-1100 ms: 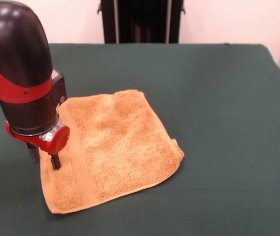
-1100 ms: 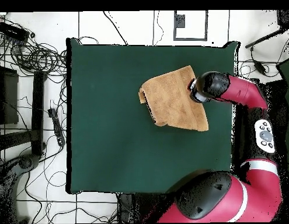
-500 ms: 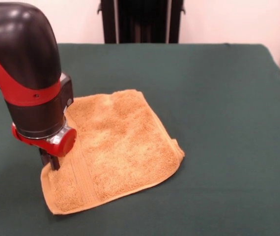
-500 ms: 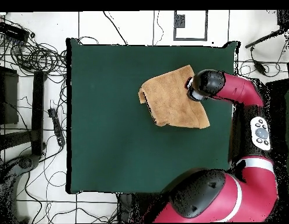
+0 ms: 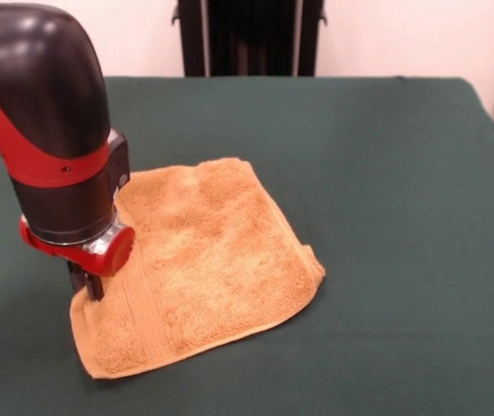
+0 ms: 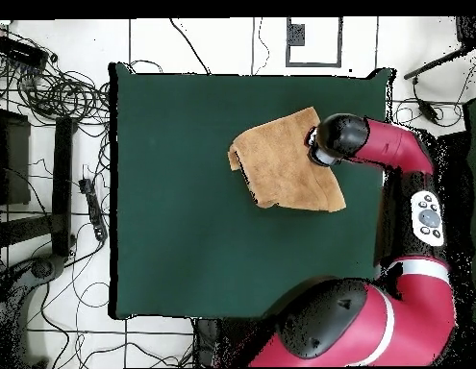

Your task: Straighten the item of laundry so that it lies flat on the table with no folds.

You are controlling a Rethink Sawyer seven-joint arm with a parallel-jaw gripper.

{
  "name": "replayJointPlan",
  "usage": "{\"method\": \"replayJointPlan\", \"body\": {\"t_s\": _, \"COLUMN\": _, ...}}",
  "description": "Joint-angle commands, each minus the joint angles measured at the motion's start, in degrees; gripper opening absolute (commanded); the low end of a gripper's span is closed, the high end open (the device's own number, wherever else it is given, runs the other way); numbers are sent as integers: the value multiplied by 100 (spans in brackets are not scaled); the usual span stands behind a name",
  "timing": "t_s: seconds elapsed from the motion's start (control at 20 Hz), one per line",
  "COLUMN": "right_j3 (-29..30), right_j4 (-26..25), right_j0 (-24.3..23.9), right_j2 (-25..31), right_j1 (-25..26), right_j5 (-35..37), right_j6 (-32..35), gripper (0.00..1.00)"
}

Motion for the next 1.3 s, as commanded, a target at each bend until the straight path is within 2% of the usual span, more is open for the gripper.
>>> {"method": "replayJointPlan", "body": {"t_s": 0.05, "right_j3": -621, "right_j4": -914, "right_j0": 517, "right_j2": -505, "right_j1": 30, "right_j5": 293, "right_j6": -607, "gripper": 0}}
{"method": "replayJointPlan", "body": {"t_s": 0.15, "right_j3": -900, "right_j4": -1071, "right_j0": 553, "right_j2": -640, "right_j1": 77, "right_j5": 387, "right_j6": -631, "gripper": 0}}
{"method": "replayJointPlan", "body": {"t_s": 0.35, "right_j3": -1428, "right_j4": -1265, "right_j0": 426, "right_j2": -535, "right_j1": 250, "right_j5": 584, "right_j6": -1108, "gripper": 0}}
{"method": "replayJointPlan", "body": {"t_s": 0.45, "right_j3": -1256, "right_j4": -1177, "right_j0": 255, "right_j2": -464, "right_j1": 210, "right_j5": 554, "right_j6": -1127, "gripper": 0}}
{"method": "replayJointPlan", "body": {"t_s": 0.55, "right_j3": -847, "right_j4": -882, "right_j0": 12, "right_j2": -393, "right_j1": 119, "right_j5": 759, "right_j6": -1019, "gripper": 0}}
{"method": "replayJointPlan", "body": {"t_s": 0.7, "right_j3": -186, "right_j4": -241, "right_j0": -369, "right_j2": -257, "right_j1": 57, "right_j5": 1647, "right_j6": -806, "gripper": 0}}
{"method": "replayJointPlan", "body": {"t_s": 0.9, "right_j3": 357, "right_j4": 25, "right_j0": -578, "right_j2": -306, "right_j1": -28, "right_j5": 1964, "right_j6": -831, "gripper": 0}}
{"method": "replayJointPlan", "body": {"t_s": 1.15, "right_j3": 1084, "right_j4": -166, "right_j0": -691, "right_j2": -459, "right_j1": -290, "right_j5": 1098, "right_j6": -729, "gripper": 0}}
{"method": "replayJointPlan", "body": {"t_s": 1.3, "right_j3": 1225, "right_j4": -537, "right_j0": -736, "right_j2": -449, "right_j1": -397, "right_j5": 120, "right_j6": -860, "gripper": 0}}
